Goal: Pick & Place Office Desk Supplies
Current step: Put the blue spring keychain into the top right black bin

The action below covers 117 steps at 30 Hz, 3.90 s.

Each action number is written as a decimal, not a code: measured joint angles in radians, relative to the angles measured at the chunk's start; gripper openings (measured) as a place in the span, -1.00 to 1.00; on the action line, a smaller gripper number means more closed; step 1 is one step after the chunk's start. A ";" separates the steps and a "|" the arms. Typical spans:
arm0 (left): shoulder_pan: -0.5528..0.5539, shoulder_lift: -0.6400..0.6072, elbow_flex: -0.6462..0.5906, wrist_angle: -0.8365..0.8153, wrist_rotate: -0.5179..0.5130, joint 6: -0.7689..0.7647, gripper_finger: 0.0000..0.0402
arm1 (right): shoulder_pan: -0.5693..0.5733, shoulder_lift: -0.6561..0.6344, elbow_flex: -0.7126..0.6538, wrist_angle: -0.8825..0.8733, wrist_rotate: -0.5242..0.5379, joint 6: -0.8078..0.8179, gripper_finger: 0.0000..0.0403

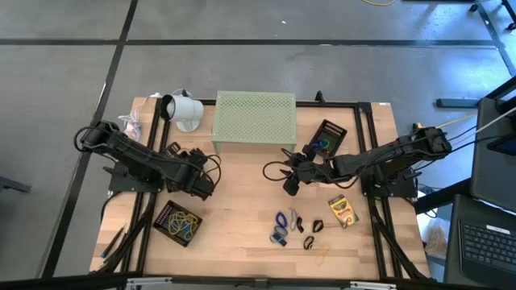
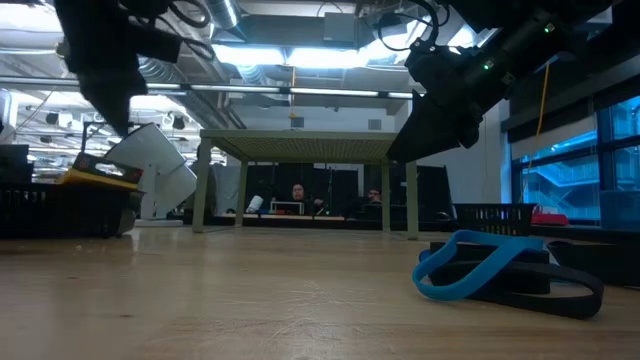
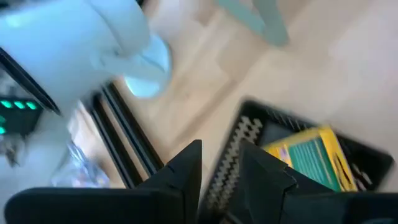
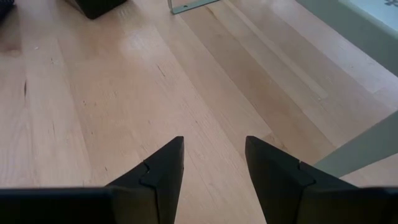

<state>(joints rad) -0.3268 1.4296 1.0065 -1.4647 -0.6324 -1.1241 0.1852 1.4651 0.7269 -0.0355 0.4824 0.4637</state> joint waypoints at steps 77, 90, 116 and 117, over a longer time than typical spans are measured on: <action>-0.248 0.173 -0.002 1.099 -0.056 0.535 -0.41 | 0.293 0.403 0.003 0.341 -0.153 -0.106 -0.92; -0.247 0.173 -0.002 1.099 -0.060 0.535 -0.43 | 0.293 0.288 -0.004 0.316 -0.115 -0.153 -0.94; -0.247 0.172 -0.002 1.103 -0.275 0.506 -0.47 | 0.267 -0.166 -0.001 0.673 -0.036 -0.644 -0.93; -0.247 0.172 -0.002 1.103 -0.275 0.506 -0.48 | 0.267 -0.166 0.000 0.687 -0.053 -0.656 -0.93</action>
<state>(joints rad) -0.5739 1.6020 1.0042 -0.3617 -0.9077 -0.6186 0.4522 1.2995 0.7265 0.6513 0.4294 -0.1925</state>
